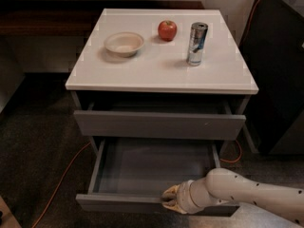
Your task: Place redbull can into middle drawer
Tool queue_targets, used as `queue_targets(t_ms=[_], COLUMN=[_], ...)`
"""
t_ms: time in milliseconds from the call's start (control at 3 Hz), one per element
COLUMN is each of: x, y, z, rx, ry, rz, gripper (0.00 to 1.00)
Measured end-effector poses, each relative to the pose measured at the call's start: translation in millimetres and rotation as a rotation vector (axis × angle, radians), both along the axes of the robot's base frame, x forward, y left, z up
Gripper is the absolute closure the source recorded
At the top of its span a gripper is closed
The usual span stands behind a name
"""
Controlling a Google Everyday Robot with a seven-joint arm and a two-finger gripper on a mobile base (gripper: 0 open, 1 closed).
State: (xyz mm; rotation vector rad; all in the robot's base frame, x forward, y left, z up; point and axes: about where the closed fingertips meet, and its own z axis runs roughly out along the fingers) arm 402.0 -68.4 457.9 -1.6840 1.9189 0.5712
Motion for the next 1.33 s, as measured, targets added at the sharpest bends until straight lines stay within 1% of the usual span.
queue_targets(t_ms=[333,667,1000,1333], x=[0,9,28,40], y=[0,7,12,13], z=[0,43,97,124], rx=[0.0,0.007,0.01,0.001], ry=[0.0,-0.028,-0.046,-0.052], rz=[0.0,0.015,0.032,0.041], gripper=[0.74,0.51,0.21,0.01])
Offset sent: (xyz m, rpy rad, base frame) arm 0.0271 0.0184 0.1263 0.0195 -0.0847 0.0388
